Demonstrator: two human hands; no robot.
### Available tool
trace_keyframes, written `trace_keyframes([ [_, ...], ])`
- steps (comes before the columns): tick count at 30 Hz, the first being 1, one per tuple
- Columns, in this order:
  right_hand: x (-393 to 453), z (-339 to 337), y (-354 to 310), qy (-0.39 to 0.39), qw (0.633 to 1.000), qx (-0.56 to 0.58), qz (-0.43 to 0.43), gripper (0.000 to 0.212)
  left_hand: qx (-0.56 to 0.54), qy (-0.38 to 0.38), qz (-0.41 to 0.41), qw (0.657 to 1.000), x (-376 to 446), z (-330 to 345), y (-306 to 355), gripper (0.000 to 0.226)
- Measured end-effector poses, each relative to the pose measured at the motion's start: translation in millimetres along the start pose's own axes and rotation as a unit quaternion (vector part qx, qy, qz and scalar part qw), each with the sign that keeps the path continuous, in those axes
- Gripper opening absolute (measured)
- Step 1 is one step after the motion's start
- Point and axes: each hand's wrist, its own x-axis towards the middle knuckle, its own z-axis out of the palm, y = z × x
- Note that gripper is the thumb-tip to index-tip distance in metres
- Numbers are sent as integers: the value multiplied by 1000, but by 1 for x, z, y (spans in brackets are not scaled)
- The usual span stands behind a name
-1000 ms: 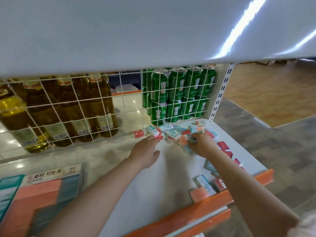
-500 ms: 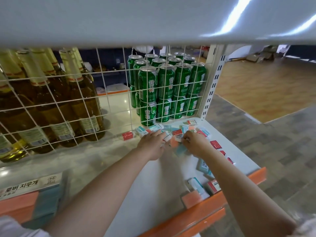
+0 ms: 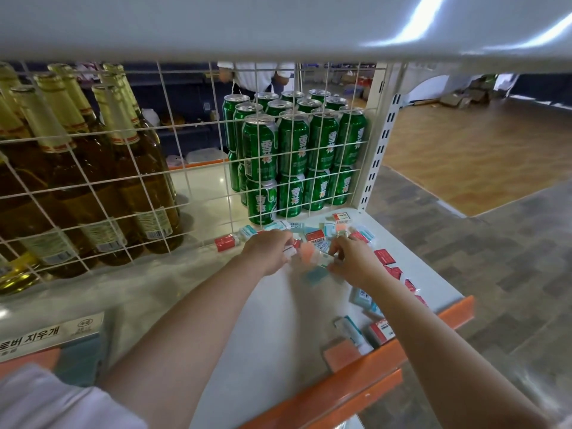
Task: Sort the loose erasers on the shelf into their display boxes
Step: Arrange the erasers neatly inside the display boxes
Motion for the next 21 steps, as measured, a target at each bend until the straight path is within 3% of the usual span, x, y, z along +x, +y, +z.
trace_keyframes([
  [7, -5, -1, 3, -7, 999, 38, -17, 18, 60, -16, -14, 998, -11, 2, -7, 47],
  [11, -11, -1, -1, 7, 998, 55, -22, 20, 44, -28, -13, 999, -21, 4, -8, 38],
  [16, -19, -1, -9, 11, 998, 50, -30, 25, -17, -75, -18, 997, -33, 3, -19, 47],
  [21, -27, 2, -17, 23, 997, 53, -40, 23, -62, -70, -43, 995, -45, 4, -27, 31],
])
